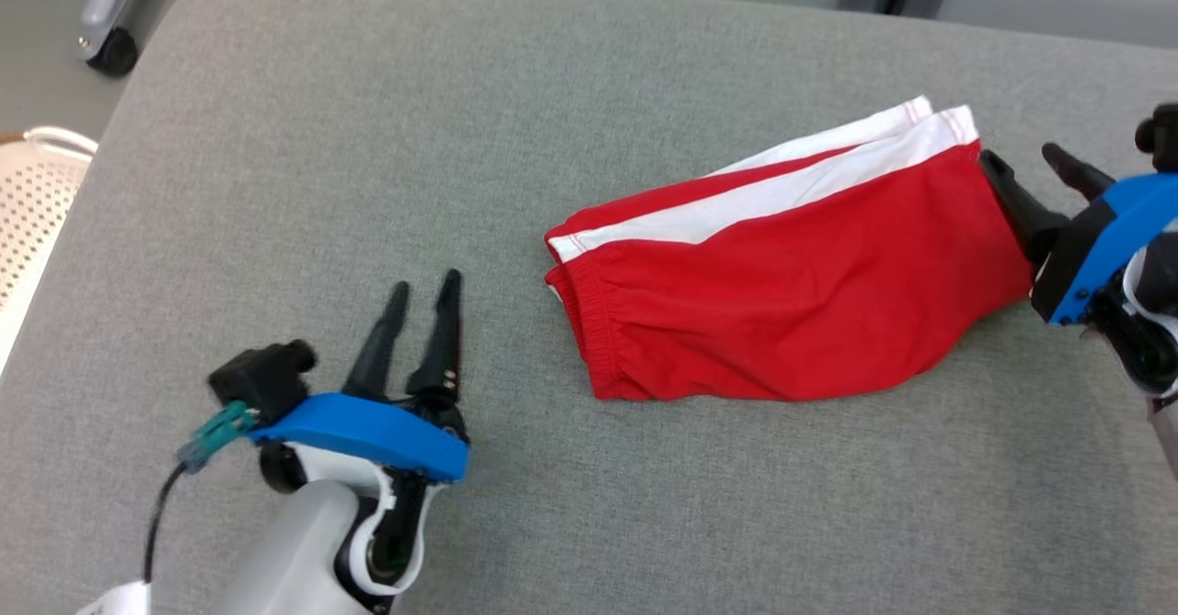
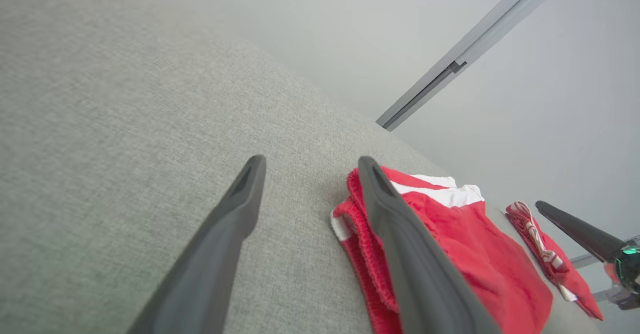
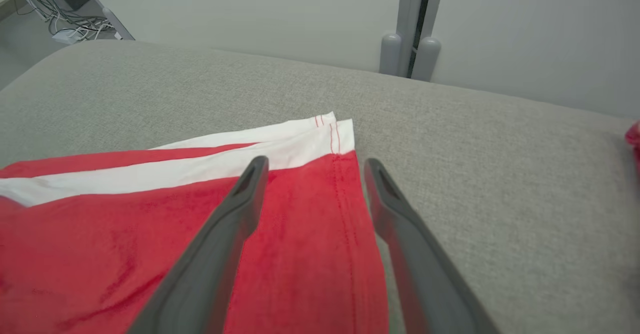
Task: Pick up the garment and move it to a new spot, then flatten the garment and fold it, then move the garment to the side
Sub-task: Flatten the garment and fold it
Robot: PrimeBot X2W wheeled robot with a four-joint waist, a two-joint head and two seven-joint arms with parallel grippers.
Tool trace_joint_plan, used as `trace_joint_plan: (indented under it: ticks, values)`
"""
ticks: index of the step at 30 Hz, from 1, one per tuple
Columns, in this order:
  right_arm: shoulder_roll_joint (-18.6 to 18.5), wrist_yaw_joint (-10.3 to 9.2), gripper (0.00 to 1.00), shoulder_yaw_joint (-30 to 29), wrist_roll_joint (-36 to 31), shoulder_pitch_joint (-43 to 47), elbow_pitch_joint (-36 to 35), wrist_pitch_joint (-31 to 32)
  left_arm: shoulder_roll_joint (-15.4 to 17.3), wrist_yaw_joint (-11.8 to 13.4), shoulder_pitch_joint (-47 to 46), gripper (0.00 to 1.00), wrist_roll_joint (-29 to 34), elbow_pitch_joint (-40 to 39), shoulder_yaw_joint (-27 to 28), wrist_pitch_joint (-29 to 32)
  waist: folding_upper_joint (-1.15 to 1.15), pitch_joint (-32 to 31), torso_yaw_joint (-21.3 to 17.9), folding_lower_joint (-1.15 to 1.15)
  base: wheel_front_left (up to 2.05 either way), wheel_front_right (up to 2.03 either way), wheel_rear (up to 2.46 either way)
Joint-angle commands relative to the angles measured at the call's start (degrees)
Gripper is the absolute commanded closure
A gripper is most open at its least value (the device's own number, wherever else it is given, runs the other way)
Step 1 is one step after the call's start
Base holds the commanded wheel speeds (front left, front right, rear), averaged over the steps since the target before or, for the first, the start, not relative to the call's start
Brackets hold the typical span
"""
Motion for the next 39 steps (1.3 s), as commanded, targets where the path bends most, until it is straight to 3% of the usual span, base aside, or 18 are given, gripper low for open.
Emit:
trace_joint_plan:
  ticks: [1, 8, 17, 29, 37, 38, 39]
  values:
    - [0.24, 0.01, 0.0, -0.96, 0.5, 1.36, 0.37, -1.11, -0.29, 0.38, 1.13, 0.0, 1.66, -1.24, 3.15, -0.35, 0.01, -1.74, -1.08, 0.02, 0.0, 0.0, 0.0]
    - [1.37, 0.01, 0.0, -4.07, 0.76, 3.98, 2.17, -2.46, -3.01, -0.04, 5.86, 0.0, 20.3, -7.92, 15.46, -0.36, 0.01, -3.03, -1.34, 0.02, 0.0, 0.0, 0.0]
    - [3.91, 0.01, 0.0, -7.61, -1.48, 1.39, 6.45, -2.97, -4.08, -2.68, 8.54, 0.0, 36.71, -9.81, 19.67, -0.37, 0.01, -1.36, -0.55, 0.02, 0.0, 0.0, 0.0]
    - [7.5, 0.02, 0.0, -14.05, -9.19, -7.33, 18.26, 3.95, -6.56, -4.45, 6.85, 0.0, 39.91, -8.0, 20.12, -0.38, 0.01, 3.48, 4.07, 0.02, 0.0, 0.0, 0.0]
    - [9.76, 0.02, 0.0, -15.09, -12.77, -7.06, 21.88, 6.02, -7.37, -4.58, 6.34, 0.0, 38.41, -7.82, 19.22, -0.38, 0.01, 4.35, 5.26, 0.02, 0.0, 0.0, 0.0]
    - [10.01, 0.02, 0.31, -15.11, -13.03, -6.88, 21.99, 6.0, -7.37, -4.59, 6.3, 0.0, 38.36, -7.8, 19.11, -0.38, 0.01, 4.36, 5.25, 0.02, 0.0, 0.0, 0.0]
    - [10.34, 0.02, 0.75, -15.09, -13.11, -6.69, 22.06, 6.08, -7.35, -4.59, 6.28, 0.0, 38.19, -7.77, 19.01, -0.38, 0.01, 4.38, 5.2, 0.02, 0.0, 0.0, 0.0]
